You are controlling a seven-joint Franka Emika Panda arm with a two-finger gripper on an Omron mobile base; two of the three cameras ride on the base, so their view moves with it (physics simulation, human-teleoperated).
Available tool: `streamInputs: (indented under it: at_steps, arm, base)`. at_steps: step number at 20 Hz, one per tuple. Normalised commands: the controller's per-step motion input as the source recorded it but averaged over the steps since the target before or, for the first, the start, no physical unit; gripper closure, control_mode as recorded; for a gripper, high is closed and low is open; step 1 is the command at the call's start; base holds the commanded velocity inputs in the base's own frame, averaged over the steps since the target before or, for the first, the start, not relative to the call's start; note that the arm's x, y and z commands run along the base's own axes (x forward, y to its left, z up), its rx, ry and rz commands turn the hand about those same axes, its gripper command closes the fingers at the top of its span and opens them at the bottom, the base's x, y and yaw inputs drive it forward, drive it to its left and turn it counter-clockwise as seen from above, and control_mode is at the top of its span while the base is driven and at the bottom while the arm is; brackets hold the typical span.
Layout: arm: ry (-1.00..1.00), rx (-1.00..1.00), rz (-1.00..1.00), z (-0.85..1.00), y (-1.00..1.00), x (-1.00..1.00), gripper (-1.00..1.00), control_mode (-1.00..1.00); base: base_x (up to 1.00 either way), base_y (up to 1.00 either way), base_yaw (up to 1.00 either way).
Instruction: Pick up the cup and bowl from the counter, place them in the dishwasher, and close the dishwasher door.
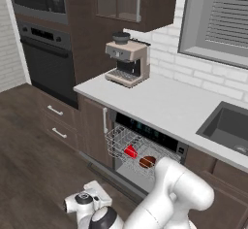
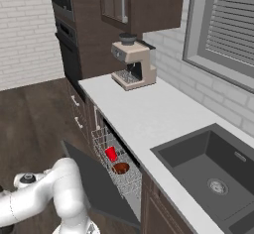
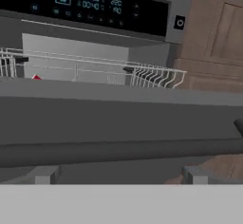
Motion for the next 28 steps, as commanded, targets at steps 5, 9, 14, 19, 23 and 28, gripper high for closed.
streamInputs:
  at_steps: [5, 9, 14, 19, 23, 28]
  arm:
    - [-0.12, -0.17, -0.06, -1.0, 0.0, 0.46, -1.0, -1.0]
    - [-0.06, -0.13, -0.06, -1.0, 0.0, 0.3, -1.0, -1.0]
    - [0.0, -0.18, -0.06, -1.0, -0.02, 0.38, -1.0, -1.0]
    - [0.01, -0.27, -0.11, -1.0, 0.0, 0.57, -1.0, -1.0]
    - [-0.19, -0.32, -0.18, -0.98, -0.13, 0.6, -1.0, -1.0]
    - [-0.36, -0.28, -0.18, -0.64, -0.78, 0.9, -1.0, -1.0]
  base:
    - [0.0, 0.0, 0.0]
    - [0.0, 0.0, 0.0]
    - [0.0, 0.0, 0.0]
    - [0.0, 0.0, 0.0]
    - [0.0, 0.0, 0.0]
    - [0.0, 0.0, 0.0]
